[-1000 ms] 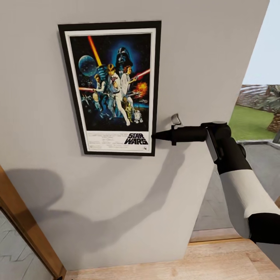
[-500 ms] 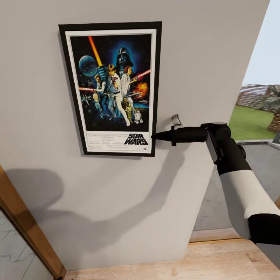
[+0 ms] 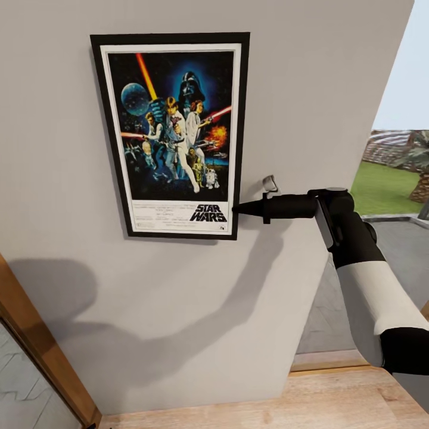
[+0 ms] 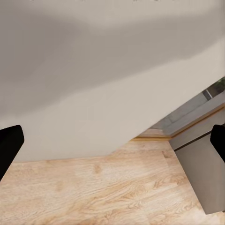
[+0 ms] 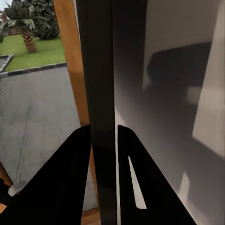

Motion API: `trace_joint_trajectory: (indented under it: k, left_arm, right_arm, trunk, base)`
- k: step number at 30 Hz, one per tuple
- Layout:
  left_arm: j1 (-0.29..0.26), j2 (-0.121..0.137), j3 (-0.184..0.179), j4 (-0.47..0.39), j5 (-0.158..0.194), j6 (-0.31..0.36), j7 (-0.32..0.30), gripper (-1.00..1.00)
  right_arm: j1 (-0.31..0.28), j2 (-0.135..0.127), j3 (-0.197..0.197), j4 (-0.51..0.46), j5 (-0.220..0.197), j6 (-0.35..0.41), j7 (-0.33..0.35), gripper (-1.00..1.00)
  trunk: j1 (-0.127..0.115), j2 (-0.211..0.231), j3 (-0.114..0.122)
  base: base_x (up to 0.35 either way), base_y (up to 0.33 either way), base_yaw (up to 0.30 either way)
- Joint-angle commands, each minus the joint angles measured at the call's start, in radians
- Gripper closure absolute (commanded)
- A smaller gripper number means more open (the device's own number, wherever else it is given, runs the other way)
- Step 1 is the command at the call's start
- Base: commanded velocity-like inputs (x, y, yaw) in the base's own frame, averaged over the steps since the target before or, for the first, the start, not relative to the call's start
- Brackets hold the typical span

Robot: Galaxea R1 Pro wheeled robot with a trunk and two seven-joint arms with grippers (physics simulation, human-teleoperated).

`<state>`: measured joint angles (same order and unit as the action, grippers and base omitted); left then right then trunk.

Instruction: Pick up the poster from the kitchen countertop and hang it on one of the wall nails in the kitchen.

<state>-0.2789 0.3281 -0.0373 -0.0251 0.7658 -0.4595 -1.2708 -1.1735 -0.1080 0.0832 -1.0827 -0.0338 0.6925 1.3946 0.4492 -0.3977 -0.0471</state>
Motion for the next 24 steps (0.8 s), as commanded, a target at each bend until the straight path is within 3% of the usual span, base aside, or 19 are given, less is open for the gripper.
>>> trace_joint_trajectory:
  k: [1,13,19,24]
  left_arm:
    - [-0.001,0.0,-0.004,0.001,0.004,-0.005,-0.002,-1.0]
    - [-0.001,0.0,-0.004,0.001,0.004,-0.005,-0.002,-1.0]
    - [0.02,-0.001,-0.006,-0.001,0.004,-0.005,-0.002,-1.0]
    - [0.02,-0.001,-0.006,-0.001,0.004,-0.005,-0.002,-1.0]
  right_arm:
    - [-0.001,-0.001,0.001,0.001,0.006,0.01,0.003,1.0]
    - [0.0,-0.001,0.001,0.001,0.006,0.01,0.002,1.0]
    - [0.029,-0.009,-0.003,0.008,-0.084,0.017,0.004,1.0]
    - [0.029,-0.009,-0.003,0.008,-0.091,0.017,0.004,1.0]
  trunk:
    - [0.001,-0.002,-0.002]
    - [0.001,-0.002,-0.002]
    - [0.001,-0.002,-0.002]
    - [0.001,-0.002,-0.002]
  base:
    - [0.015,0.012,0.0]
    - [0.012,0.025,0.0]
    - [0.0,0.0,0.0]
    - [0.0,0.0,0.0]
